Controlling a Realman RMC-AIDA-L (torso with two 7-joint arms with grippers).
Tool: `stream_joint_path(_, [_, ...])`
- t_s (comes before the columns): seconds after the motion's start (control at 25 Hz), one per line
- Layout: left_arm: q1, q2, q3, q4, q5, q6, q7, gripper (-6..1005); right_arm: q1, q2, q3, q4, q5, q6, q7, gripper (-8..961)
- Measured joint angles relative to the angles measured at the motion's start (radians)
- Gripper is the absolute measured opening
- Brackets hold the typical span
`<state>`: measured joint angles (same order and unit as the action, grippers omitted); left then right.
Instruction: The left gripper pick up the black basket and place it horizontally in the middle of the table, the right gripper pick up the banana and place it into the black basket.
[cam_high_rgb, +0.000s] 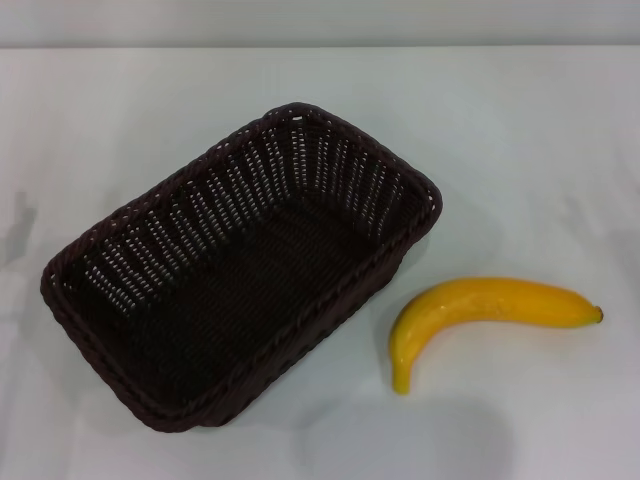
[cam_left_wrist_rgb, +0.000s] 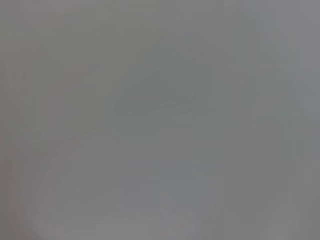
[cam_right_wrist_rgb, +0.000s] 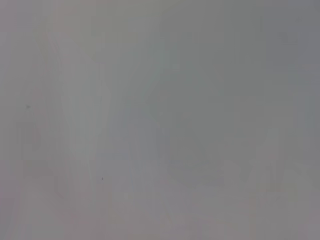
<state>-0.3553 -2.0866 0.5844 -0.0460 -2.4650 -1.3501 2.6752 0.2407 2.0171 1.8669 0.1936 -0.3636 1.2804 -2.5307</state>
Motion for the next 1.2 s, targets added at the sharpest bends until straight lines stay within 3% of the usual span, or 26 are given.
stream_joint_path(0.6, [0.009, 0.0, 0.002, 0.0, 0.005, -0.029, -0.009, 879, -0.006, 0.0, 0.0, -0.007, 0.0, 0.0, 0.0, 875])
stream_joint_path(0.72, [0.013, 0.005, 0.007, 0.006, 0.017, -0.036, -0.094, 879, -0.004, 0.0, 0.002, -0.006, 0.0, -0.004, 0.0, 875])
stream_joint_path(1.08, [0.132, 0.014, 0.011, 0.296, 0.228, -0.045, -0.38, 876, 0.005, -0.001, 0.003, 0.001, 0.031, -0.023, 0.0, 875])
stream_joint_path(1.2, [0.154, 0.032, 0.011, 0.431, 0.397, -0.091, -0.431, 874, 0.008, -0.002, 0.012, 0.004, 0.039, -0.027, -0.001, 875])
